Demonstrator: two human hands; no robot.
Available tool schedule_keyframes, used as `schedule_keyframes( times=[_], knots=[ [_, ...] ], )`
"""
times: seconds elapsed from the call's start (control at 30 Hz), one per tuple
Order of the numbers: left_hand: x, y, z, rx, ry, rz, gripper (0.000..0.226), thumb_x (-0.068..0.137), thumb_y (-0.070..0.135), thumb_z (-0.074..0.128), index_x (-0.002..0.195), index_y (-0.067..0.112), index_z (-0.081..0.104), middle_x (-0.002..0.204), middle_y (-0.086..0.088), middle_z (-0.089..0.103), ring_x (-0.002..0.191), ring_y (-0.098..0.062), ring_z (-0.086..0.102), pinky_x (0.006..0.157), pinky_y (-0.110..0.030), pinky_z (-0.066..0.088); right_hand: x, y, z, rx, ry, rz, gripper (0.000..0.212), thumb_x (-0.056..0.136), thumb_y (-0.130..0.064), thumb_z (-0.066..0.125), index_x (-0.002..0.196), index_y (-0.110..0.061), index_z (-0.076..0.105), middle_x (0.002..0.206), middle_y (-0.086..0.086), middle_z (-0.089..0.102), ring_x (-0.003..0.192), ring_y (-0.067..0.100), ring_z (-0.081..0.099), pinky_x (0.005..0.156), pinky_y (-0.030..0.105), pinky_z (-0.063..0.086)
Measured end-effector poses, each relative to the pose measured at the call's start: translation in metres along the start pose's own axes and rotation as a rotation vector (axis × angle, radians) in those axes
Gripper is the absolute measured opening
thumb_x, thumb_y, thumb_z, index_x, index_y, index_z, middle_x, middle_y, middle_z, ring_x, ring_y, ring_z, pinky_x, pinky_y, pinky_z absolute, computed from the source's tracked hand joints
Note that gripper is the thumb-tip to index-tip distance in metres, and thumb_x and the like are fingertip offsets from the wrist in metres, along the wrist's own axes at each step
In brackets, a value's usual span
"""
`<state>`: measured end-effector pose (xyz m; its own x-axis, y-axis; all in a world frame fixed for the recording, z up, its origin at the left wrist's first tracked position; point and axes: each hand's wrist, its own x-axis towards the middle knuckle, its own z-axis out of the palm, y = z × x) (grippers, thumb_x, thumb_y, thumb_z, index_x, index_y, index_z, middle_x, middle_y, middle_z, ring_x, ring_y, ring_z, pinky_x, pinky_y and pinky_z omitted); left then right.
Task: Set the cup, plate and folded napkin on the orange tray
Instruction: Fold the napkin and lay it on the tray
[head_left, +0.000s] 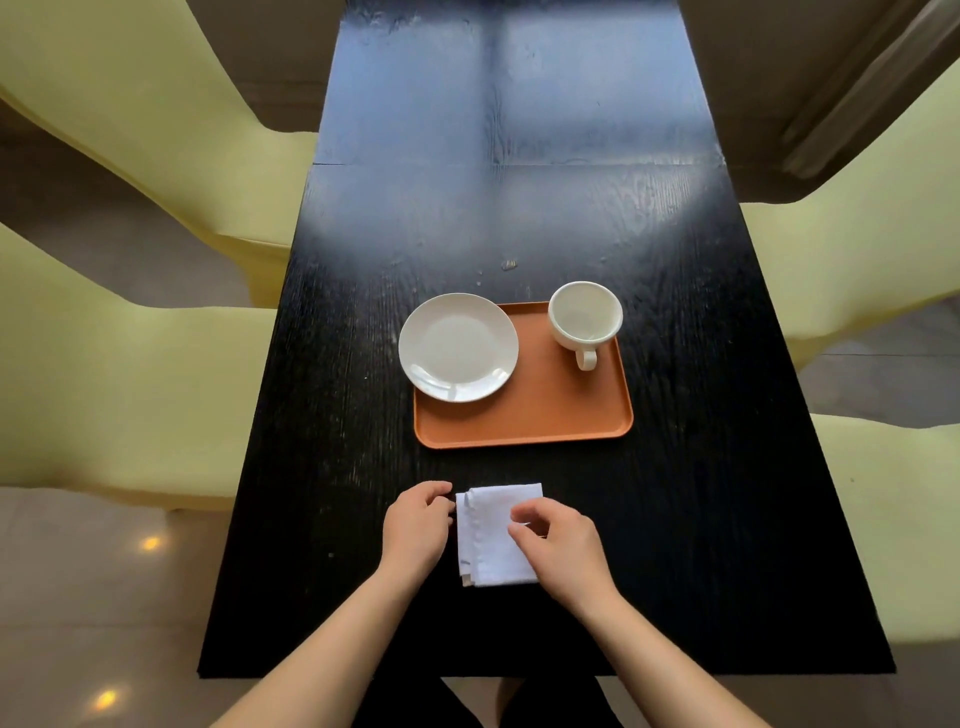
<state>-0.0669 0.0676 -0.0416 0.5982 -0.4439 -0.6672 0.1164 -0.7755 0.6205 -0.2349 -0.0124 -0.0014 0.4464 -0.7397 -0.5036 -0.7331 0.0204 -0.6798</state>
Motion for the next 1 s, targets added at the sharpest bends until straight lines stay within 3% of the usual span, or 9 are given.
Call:
schedule_keyframes(
  times=[0.13, 0.23, 0.4, 0.5, 0.6, 0.73, 0.83, 0.93, 1.0],
  knots=[
    [-0.004, -0.003, -0.007, 0.210, 0.004, 0.159, 0.037, 0.090, 0.019, 0.051, 0.124, 0.020, 0.064, 0.116, 0.002, 0.068, 0.105, -0.014, 0.062, 0.098, -0.036, 0.050, 0.002, 0.015, -0.004, -0.084, 0.075, -0.029, 0.022, 0.090, -0.018, 0.066, 0.111, -0.021, 0.071, 0.101, -0.013, 0.069, 0.091, 0.001, 0.062, 0.077, 0.011, 0.046],
    [-0.010, -0.005, -0.008, 0.364, -0.017, 0.452, 0.042, 0.092, 0.019, 0.050, 0.134, 0.020, 0.055, 0.127, 0.003, 0.059, 0.115, -0.015, 0.056, 0.096, -0.031, 0.045, -0.001, 0.027, -0.003, -0.264, 0.150, -0.153, 0.029, 0.089, -0.020, 0.067, 0.118, -0.021, 0.067, 0.107, -0.011, 0.061, 0.098, 0.007, 0.058, 0.076, 0.022, 0.052],
    [-0.009, -0.004, -0.007, 0.975, -0.245, 0.895, 0.061, 0.092, 0.022, 0.035, 0.152, 0.025, 0.024, 0.164, 0.004, 0.015, 0.150, -0.022, 0.011, 0.111, -0.047, 0.032, -0.006, 0.039, 0.012, -0.653, 0.037, -0.363, 0.058, 0.080, -0.029, 0.074, 0.135, -0.022, 0.057, 0.143, 0.002, 0.054, 0.127, 0.028, 0.051, 0.091, 0.041, 0.053],
    [-0.005, -0.016, -0.008, 1.218, -0.296, 0.933, 0.067, 0.096, 0.050, 0.020, 0.155, 0.023, 0.005, 0.165, 0.004, -0.003, 0.151, -0.022, -0.009, 0.121, -0.050, 0.000, -0.004, 0.043, 0.017, -0.755, 0.004, -0.393, 0.063, 0.087, -0.038, 0.067, 0.145, -0.019, 0.048, 0.155, -0.001, 0.042, 0.140, 0.033, 0.040, 0.109, 0.048, 0.042],
    [-0.002, -0.026, -0.008, 1.338, -0.299, 0.901, 0.077, 0.093, 0.064, 0.017, 0.153, 0.024, -0.010, 0.163, 0.004, -0.019, 0.147, -0.023, -0.023, 0.119, -0.052, -0.013, 0.000, 0.050, 0.019, -0.785, -0.071, -0.386, 0.063, 0.099, -0.044, 0.043, 0.155, -0.022, 0.025, 0.165, -0.009, 0.012, 0.151, 0.029, 0.012, 0.121, 0.047, 0.015],
    [-0.009, -0.027, -0.003, 1.289, -0.244, 0.875, 0.079, 0.093, 0.062, 0.024, 0.154, 0.022, -0.009, 0.162, 0.003, -0.019, 0.148, -0.026, -0.020, 0.120, -0.054, -0.004, -0.001, 0.056, 0.015, -0.681, -0.061, -0.380, 0.066, 0.099, -0.046, 0.039, 0.157, -0.024, 0.015, 0.165, -0.012, 0.001, 0.152, 0.020, 0.000, 0.123, 0.041, 0.010],
    [-0.016, -0.032, -0.009, 1.197, -0.150, 0.883, 0.079, 0.091, 0.057, 0.039, 0.154, 0.016, 0.015, 0.164, -0.004, 0.008, 0.150, -0.027, 0.007, 0.119, -0.052, 0.020, -0.007, 0.063, 0.011, -0.619, -0.010, -0.365, 0.065, 0.099, -0.044, 0.042, 0.156, -0.021, 0.021, 0.164, -0.011, 0.008, 0.152, 0.018, 0.005, 0.123, 0.041, 0.016],
    [-0.020, -0.040, -0.011, 1.139, -0.145, 0.874, 0.075, 0.091, 0.056, 0.044, 0.151, 0.015, 0.027, 0.161, -0.005, 0.021, 0.147, -0.026, 0.020, 0.114, -0.051, 0.033, -0.012, 0.067, 0.012, -0.633, 0.020, -0.358, 0.064, 0.096, -0.042, 0.051, 0.152, -0.018, 0.032, 0.163, -0.006, 0.021, 0.150, 0.023, 0.018, 0.119, 0.046, 0.026],
    [-0.018, -0.043, -0.008, 1.126, -0.178, 0.846, 0.072, 0.094, 0.056, 0.037, 0.153, 0.017, 0.020, 0.163, -0.003, 0.010, 0.149, -0.024, 0.010, 0.118, -0.050, 0.024, -0.011, 0.062, 0.014, -0.650, 0.047, -0.366, 0.062, 0.091, -0.038, 0.062, 0.146, -0.014, 0.045, 0.158, -0.001, 0.036, 0.145, 0.028, 0.033, 0.114, 0.049, 0.036]
  ],
)
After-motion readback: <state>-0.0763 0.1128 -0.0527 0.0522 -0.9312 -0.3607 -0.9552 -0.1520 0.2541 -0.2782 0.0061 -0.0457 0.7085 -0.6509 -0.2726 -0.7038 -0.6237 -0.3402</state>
